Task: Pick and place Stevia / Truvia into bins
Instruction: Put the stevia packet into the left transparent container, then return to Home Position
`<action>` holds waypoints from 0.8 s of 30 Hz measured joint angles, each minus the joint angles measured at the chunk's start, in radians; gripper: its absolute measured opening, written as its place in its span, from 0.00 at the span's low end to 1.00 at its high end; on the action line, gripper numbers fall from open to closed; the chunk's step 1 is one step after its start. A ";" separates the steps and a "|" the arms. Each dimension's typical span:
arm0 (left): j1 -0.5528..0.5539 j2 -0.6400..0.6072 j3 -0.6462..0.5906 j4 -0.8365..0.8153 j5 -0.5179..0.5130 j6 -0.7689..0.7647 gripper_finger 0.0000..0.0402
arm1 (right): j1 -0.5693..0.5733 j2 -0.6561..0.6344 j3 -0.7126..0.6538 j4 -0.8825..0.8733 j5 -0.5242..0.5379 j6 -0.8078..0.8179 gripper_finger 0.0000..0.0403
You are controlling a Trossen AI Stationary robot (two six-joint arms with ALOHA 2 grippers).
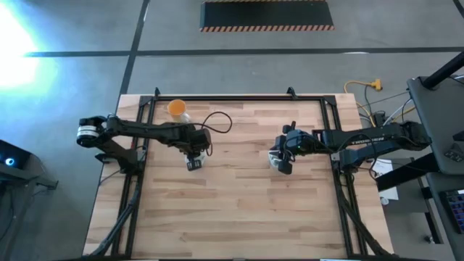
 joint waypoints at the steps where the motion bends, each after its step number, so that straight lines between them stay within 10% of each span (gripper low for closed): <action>1: 0.000 0.001 0.000 0.001 0.000 0.000 0.01 | 0.000 0.000 0.000 0.001 0.000 0.000 0.14; 15: -0.001 0.001 0.032 -0.044 -0.002 0.001 0.43 | 0.000 0.000 -0.001 0.000 0.000 0.000 0.14; 24: -0.001 -0.104 0.057 -0.055 -0.004 0.001 0.48 | 0.000 0.000 -0.002 0.022 0.000 -0.032 0.14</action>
